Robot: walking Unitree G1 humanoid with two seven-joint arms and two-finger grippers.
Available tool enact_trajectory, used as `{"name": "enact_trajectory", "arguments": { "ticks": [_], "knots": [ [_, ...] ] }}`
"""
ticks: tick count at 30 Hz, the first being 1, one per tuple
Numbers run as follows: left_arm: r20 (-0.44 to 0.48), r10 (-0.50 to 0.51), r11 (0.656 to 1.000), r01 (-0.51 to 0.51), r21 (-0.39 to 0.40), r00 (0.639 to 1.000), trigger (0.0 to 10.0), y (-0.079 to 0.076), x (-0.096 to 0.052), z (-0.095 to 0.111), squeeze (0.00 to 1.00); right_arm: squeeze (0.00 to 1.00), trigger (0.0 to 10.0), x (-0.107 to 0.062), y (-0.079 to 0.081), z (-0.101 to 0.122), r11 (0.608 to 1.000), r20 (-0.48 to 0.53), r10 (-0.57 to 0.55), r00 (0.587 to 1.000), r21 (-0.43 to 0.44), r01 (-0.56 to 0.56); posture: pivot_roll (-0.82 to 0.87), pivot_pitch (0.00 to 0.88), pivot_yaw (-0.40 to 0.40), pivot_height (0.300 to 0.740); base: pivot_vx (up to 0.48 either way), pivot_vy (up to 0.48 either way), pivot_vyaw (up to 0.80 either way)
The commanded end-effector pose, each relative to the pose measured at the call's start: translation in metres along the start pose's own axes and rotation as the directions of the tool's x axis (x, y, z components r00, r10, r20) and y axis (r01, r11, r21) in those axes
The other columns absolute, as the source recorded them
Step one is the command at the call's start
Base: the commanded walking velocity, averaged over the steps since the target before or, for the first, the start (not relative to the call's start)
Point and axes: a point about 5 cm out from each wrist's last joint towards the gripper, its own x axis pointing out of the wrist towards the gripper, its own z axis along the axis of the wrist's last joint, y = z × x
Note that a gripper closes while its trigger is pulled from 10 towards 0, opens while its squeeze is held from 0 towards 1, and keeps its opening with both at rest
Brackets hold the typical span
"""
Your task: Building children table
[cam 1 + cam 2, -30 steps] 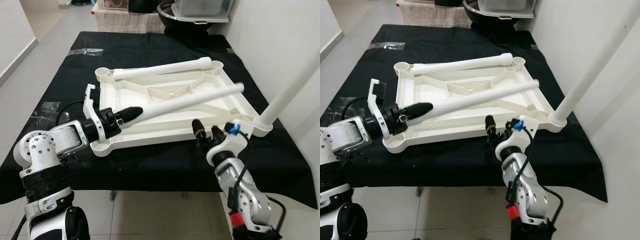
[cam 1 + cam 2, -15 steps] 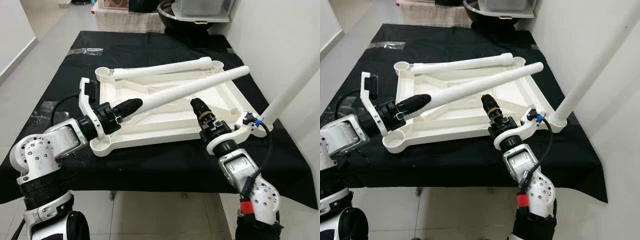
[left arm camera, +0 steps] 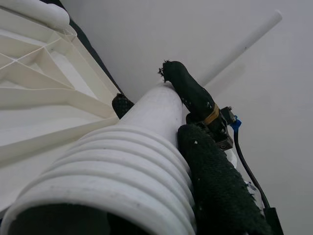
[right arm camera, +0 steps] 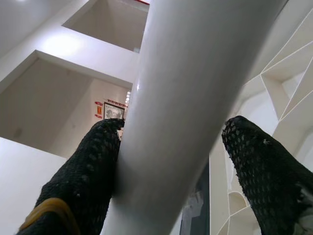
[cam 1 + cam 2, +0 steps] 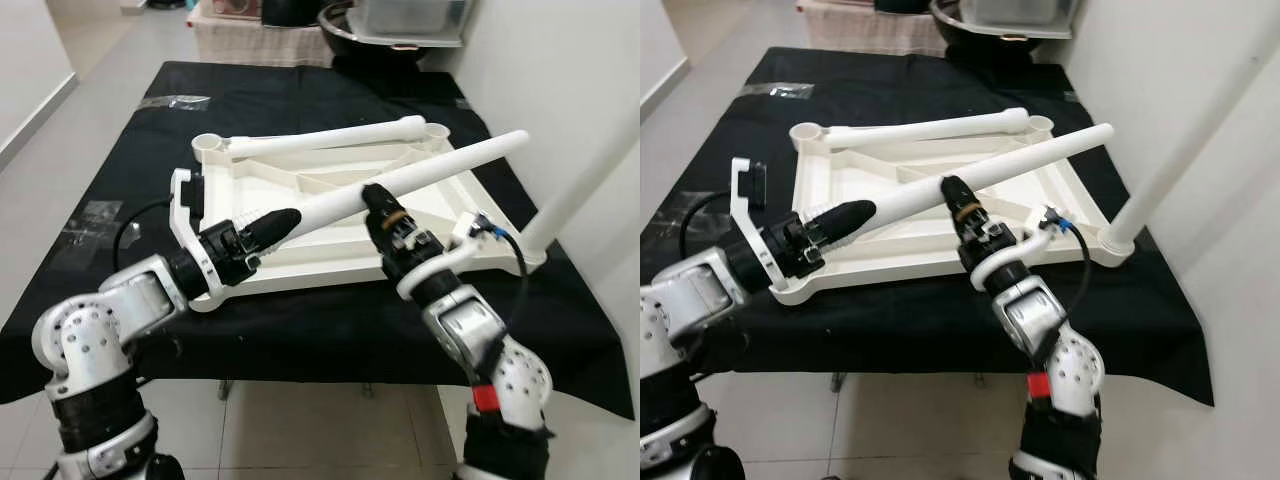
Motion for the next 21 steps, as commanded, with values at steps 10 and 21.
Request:
{"name": "enact_trajectory", "arguments": {
  "ticks": [10, 21],
  "knots": [
    [-0.002, -0.080, 0.997, 0.080, 0.001, 0.997, 10.0, -0.015, 0.004, -0.009, 0.00, 0.00, 10.0, 0.029, 0.024, -0.012, 0.992, -0.020, 0.093, 0.995, 0.083, -0.091, 0.08, 0.103, -0.102, 0.740, 0.000, 0.000, 0.00],
    [-0.011, -0.092, 0.996, 0.092, -0.013, 0.996, 10.0, -0.020, 0.007, -0.019, 0.00, 0.00, 10.0, 0.035, 0.021, -0.008, 0.997, 0.007, 0.053, 0.999, 0.057, -0.053, 0.07, 0.106, -0.100, 0.740, 0.000, 0.000, 0.00]
  ]
}}
